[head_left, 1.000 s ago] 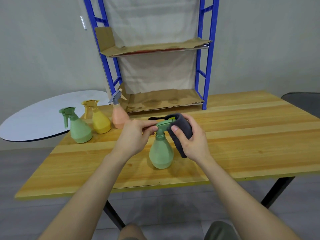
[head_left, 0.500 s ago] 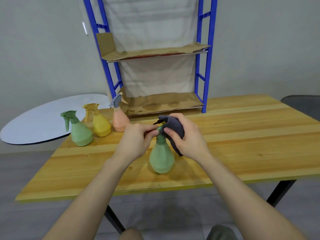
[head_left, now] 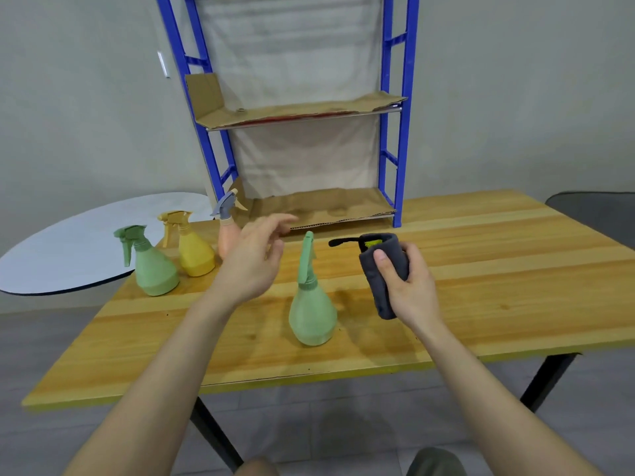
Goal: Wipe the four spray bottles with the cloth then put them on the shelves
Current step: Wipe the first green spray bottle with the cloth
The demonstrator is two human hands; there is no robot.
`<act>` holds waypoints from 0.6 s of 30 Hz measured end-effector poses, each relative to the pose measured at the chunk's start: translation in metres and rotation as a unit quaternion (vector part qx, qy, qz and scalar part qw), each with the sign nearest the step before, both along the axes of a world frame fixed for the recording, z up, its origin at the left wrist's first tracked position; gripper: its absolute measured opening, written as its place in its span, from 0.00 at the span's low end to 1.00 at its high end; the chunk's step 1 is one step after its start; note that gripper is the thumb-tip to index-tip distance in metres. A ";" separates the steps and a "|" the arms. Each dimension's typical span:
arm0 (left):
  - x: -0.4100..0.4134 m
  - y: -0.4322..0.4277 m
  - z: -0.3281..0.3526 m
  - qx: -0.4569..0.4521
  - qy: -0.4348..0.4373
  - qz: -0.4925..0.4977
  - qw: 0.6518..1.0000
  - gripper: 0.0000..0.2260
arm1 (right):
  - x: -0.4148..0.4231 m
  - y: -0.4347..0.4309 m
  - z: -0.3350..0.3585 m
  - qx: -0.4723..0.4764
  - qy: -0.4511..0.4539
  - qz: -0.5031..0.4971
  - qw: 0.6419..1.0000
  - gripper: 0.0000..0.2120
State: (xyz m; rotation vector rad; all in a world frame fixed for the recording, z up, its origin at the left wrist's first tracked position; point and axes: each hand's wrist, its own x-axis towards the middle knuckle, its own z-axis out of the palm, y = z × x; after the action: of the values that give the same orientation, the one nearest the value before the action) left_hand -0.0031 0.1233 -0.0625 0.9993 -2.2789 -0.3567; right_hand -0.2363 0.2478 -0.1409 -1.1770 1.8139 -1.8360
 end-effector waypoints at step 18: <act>0.027 -0.033 -0.035 0.114 0.111 -0.053 0.986 0.09 | 0.029 0.009 0.079 -0.003 0.313 0.026 0.949 0.16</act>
State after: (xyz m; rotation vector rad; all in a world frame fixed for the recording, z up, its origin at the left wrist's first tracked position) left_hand 0.0236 0.0902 -0.0977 0.8997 -2.1244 -0.7508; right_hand -0.2074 0.2569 -0.0615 -1.9525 2.0464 -1.5356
